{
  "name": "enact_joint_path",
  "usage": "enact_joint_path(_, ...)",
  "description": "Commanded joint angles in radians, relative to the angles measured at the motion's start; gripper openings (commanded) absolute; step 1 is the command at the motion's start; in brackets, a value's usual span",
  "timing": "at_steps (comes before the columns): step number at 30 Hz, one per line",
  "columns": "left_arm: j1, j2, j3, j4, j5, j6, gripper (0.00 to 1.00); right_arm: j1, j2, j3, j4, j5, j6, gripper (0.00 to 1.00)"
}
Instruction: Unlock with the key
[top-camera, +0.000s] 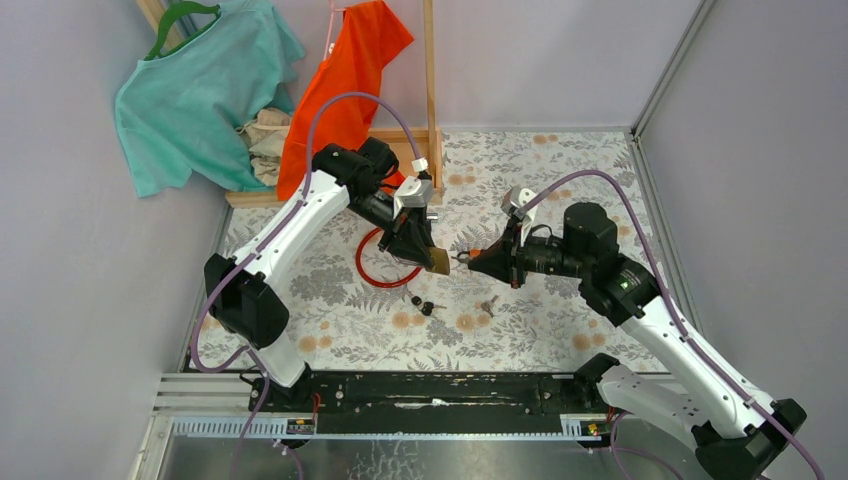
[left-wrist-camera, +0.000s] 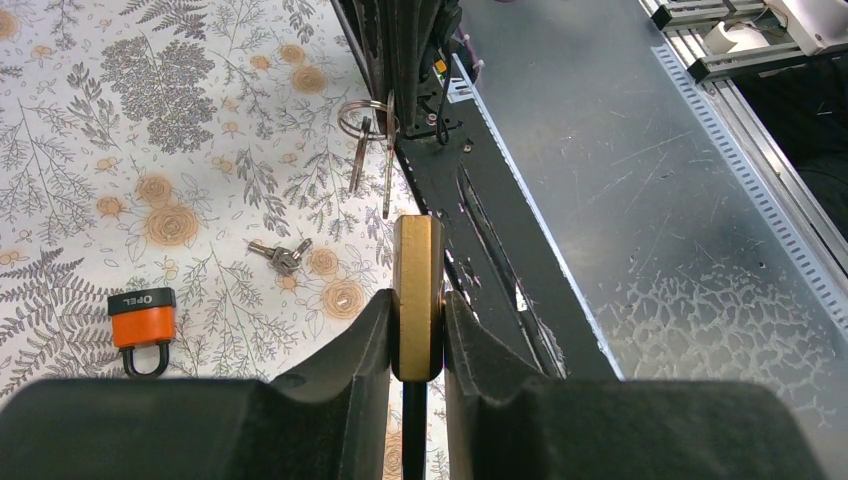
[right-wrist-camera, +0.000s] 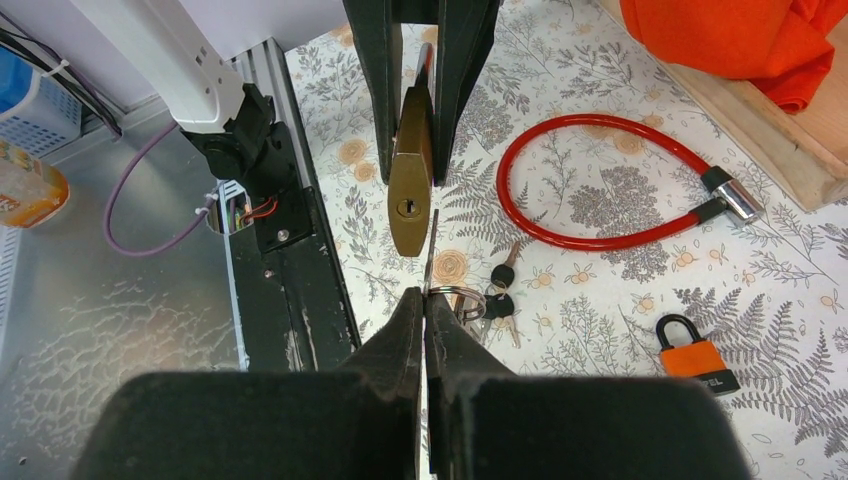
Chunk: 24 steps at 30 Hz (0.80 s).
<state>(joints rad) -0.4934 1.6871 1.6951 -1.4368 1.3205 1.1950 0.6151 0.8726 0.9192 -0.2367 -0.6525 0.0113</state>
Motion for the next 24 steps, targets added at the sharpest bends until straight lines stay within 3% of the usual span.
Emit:
enact_joint_path(1, -0.005, -0.029, 0.005, -0.014, 0.077, -0.014, 0.00, 0.014, 0.003, 0.063, 0.009, -0.009, -0.019, 0.00)
enact_joint_path(24, -0.007, -0.026, 0.010, -0.014, 0.077, -0.015, 0.00, 0.026, 0.029, 0.077, 0.029, -0.027, -0.012, 0.00)
